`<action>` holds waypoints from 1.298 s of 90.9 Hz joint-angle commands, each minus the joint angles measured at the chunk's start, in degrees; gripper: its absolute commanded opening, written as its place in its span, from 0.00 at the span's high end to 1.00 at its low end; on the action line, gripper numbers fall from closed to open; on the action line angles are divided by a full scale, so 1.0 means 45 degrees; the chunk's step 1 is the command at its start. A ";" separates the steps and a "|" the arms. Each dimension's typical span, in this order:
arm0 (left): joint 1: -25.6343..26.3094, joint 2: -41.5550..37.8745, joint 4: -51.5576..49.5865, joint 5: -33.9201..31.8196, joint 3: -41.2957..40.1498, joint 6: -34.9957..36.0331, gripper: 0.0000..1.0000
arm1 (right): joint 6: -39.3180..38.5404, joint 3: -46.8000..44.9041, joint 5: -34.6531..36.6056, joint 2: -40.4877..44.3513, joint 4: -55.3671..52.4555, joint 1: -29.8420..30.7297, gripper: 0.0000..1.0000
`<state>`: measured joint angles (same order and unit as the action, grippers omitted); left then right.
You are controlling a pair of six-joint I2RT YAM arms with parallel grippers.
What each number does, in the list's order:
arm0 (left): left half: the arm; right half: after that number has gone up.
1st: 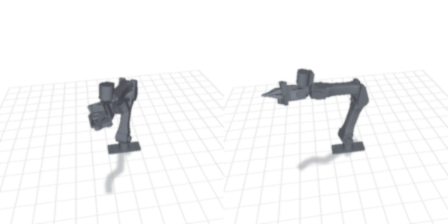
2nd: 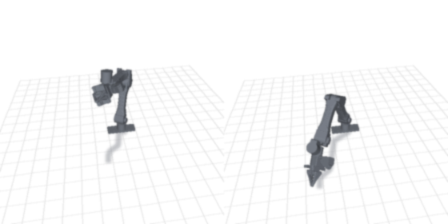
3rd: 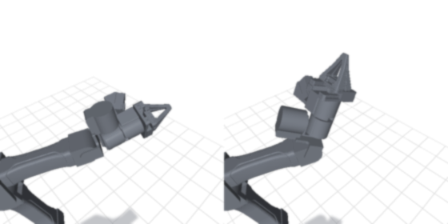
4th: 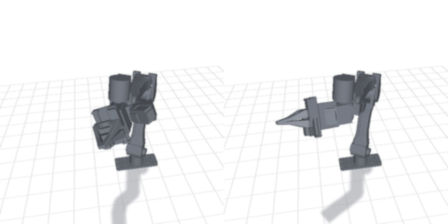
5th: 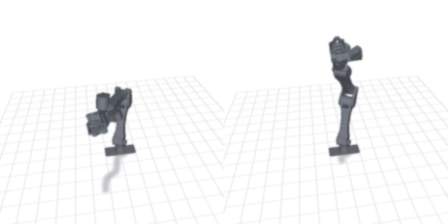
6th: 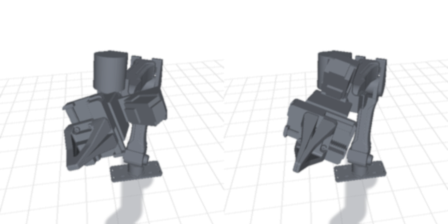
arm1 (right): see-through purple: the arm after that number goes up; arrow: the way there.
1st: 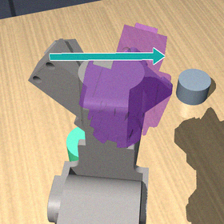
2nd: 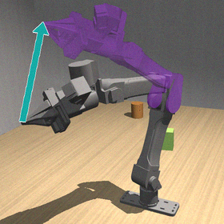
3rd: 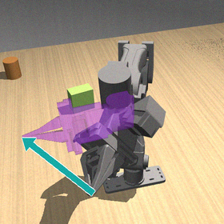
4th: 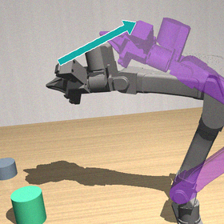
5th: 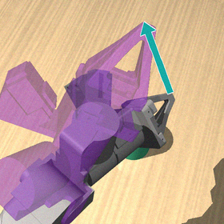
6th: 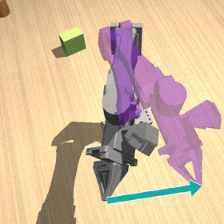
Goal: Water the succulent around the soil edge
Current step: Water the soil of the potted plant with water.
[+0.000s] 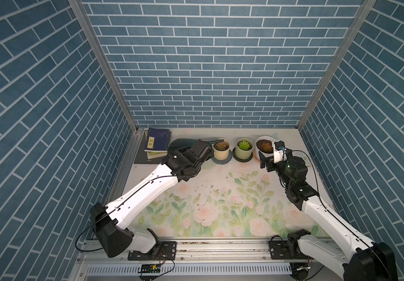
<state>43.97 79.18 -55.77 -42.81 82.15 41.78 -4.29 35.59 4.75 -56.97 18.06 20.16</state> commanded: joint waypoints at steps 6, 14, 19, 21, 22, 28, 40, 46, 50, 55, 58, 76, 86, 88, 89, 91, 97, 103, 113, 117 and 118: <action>0.0081 -0.0786 -0.0134 -0.0120 -0.0842 -0.0904 1.00 | 0.0076 -0.0015 0.0153 0.0214 0.0254 -0.0085 0.01; 0.0088 -0.1112 -0.0062 -0.0181 -0.0969 -0.0942 1.00 | 0.0057 0.0010 0.0155 0.0171 0.0252 -0.0086 0.01; 0.0080 -0.1242 -0.0144 -0.0288 -0.0980 -0.0970 1.00 | 0.0056 0.0033 0.0154 0.0151 0.0242 -0.0091 0.01; 0.0085 -0.1270 -0.0170 -0.0364 -0.1012 -0.0966 1.00 | 0.0056 0.0033 0.0144 0.0159 0.0233 -0.0078 0.01; 0.0079 -0.1278 -0.0187 -0.0406 -0.1040 -0.0975 1.00 | 0.0056 0.0026 0.0149 0.0150 0.0229 -0.0082 0.01; 0.0018 -0.1257 -0.0258 -0.0882 -0.1173 -0.0947 1.00 | 0.0054 0.0028 0.0154 0.0170 0.0228 -0.0096 0.01; -0.0205 -0.0912 -0.0040 -0.1473 -0.1183 -0.0746 1.00 | 0.0056 0.0011 0.0111 0.0221 0.0231 -0.0085 0.01; -0.0275 -0.0730 0.0388 -0.1550 -0.1007 -0.0505 1.00 | 0.0054 -0.0017 0.0111 0.0266 0.0241 -0.0088 0.01; -0.0294 -0.0640 0.0720 -0.1457 -0.0848 -0.0330 1.00 | 0.0040 -0.0019 0.0116 0.0301 0.0238 -0.0084 0.01; -0.0293 -0.0565 0.1301 -0.1422 -0.0718 0.0003 1.00 | 0.0037 -0.0024 0.0120 0.0333 0.0244 -0.0084 0.01; -0.0287 -0.0515 0.1573 -0.1312 -0.0634 0.0192 1.00 | 0.0039 -0.0032 0.0121 0.0350 0.0222 -0.0086 0.01; -0.0149 -0.0322 0.2130 -0.0414 -0.0450 0.0298 1.00 | 0.0052 -0.0043 0.0128 0.0394 0.0229 -0.0082 0.01; 0.0004 -0.0426 0.2255 -0.0251 -0.0843 0.0231 1.00 | 0.0055 -0.0053 0.0134 0.0368 0.0242 -0.0087 0.01; 0.0042 -0.0446 0.2266 -0.0160 -0.0904 0.0175 1.00 | 0.0056 -0.0057 0.0140 0.0358 0.0228 -0.0086 0.01; 0.0058 -0.0466 0.2261 -0.0099 -0.0928 0.0162 1.00 | 0.0056 -0.0048 0.0128 0.0357 0.0226 -0.0096 0.01; 0.0094 -0.0500 0.2248 0.0030 -0.0984 0.0089 1.00 | 0.0051 -0.0051 0.0138 0.0351 0.0234 -0.0089 0.01; 0.0131 -0.0677 0.2140 0.0475 -0.1122 -0.0060 1.00 | 0.0040 -0.0056 0.0164 0.0327 0.0226 -0.0084 0.01; 0.0137 -0.0848 0.1939 0.0783 -0.1269 -0.0155 1.00 | 0.0037 -0.0057 0.0168 0.0327 0.0239 -0.0096 0.01; 0.0133 -0.1002 0.1346 0.0718 -0.1356 -0.0492 1.00 | 0.0036 -0.0039 0.0150 0.0284 0.0226 -0.0087 0.01; 0.0132 -0.1070 0.1095 0.0628 -0.1387 -0.0638 1.00 | 0.0036 -0.0039 0.0125 0.0261 0.0231 -0.0084 0.01; 0.0132 -0.1080 0.1031 0.0607 -0.1394 -0.0664 1.00 | 0.0036 -0.0039 0.0130 0.0249 0.0237 -0.0085 0.01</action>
<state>44.34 76.55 -49.80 -38.94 76.12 41.71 -4.29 35.59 4.80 -56.23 18.04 20.12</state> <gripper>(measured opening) 0.285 0.994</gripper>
